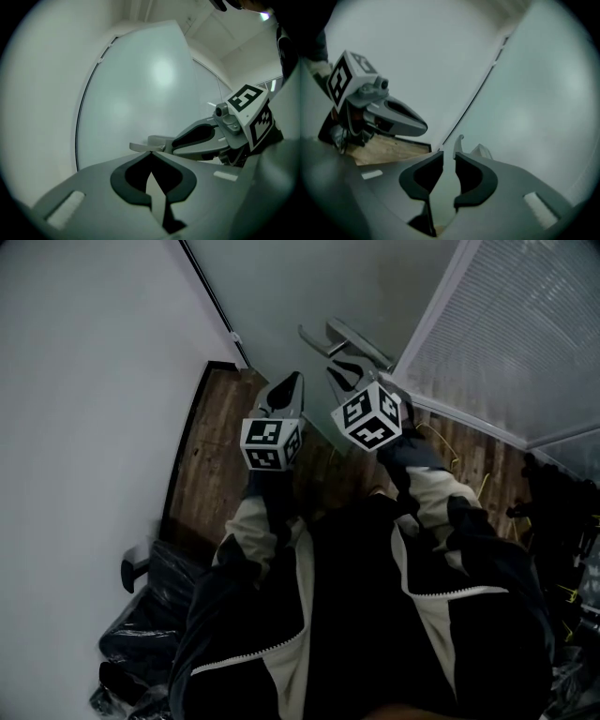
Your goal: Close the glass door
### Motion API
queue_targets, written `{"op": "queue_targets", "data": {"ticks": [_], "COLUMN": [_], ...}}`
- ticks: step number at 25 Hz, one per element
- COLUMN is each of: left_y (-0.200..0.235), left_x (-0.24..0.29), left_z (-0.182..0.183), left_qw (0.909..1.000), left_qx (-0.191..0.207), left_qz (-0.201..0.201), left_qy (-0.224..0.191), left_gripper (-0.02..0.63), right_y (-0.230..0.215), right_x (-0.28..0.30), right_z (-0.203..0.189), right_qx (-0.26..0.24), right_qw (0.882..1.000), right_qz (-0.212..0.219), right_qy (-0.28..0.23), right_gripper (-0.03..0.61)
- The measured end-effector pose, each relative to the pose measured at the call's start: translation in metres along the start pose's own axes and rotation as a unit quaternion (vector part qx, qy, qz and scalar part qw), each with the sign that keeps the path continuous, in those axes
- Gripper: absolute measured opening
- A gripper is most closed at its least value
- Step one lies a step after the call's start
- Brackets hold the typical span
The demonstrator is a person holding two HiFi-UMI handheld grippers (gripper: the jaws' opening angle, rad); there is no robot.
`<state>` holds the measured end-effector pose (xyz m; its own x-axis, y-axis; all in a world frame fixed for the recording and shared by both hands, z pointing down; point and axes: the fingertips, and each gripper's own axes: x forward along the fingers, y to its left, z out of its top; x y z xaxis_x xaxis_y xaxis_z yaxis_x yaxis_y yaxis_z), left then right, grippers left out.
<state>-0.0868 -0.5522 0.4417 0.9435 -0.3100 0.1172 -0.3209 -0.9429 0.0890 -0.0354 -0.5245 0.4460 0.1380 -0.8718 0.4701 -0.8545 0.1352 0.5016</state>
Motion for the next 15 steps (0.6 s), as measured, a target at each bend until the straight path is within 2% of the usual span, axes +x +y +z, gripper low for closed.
{"op": "queue_targets", "data": {"ticks": [1,3,5,8,11,12,14,15], "left_y": [-0.002,-0.007,-0.011,-0.013,-0.012,-0.011,-0.009,-0.009], "left_x": [-0.001,-0.003,-0.007,-0.013,-0.017,-0.018,-0.019,-0.019], "left_z": [0.0,0.0,0.0,-0.002,-0.002,-0.002,-0.001,-0.001], "left_qw": [1.0,0.9999,0.9999,0.9999,0.9998,0.9999,0.9998,0.9998], "left_qx": [0.005,0.011,0.008,0.007,0.007,0.005,0.003,0.002], "left_qz": [-0.004,-0.011,-0.013,-0.013,-0.009,-0.006,-0.003,-0.002], "left_qy": [-0.002,-0.004,-0.005,-0.008,-0.013,-0.015,-0.017,-0.018], "left_gripper": [0.006,0.006,0.006,0.006,0.006,0.006,0.006,0.006], "right_y": [-0.001,-0.004,-0.007,-0.014,-0.022,-0.024,-0.026,-0.026], "right_x": [0.002,0.009,0.019,0.04,0.056,0.06,0.062,0.062], "right_z": [0.0,-0.001,-0.003,-0.015,-0.026,-0.028,-0.032,-0.033], "right_qx": [-0.048,-0.142,-0.213,-0.292,-0.348,-0.36,-0.376,-0.381], "right_qw": [0.999,0.987,0.971,0.942,0.915,0.91,0.903,0.901], "right_qz": [-0.012,-0.043,-0.063,-0.076,-0.077,-0.078,-0.08,-0.082], "right_qy": [0.02,0.055,0.09,0.148,0.186,0.191,0.192,0.19], "right_gripper": [0.102,0.152,0.196,0.244,0.245,0.227,0.14,0.129]}}
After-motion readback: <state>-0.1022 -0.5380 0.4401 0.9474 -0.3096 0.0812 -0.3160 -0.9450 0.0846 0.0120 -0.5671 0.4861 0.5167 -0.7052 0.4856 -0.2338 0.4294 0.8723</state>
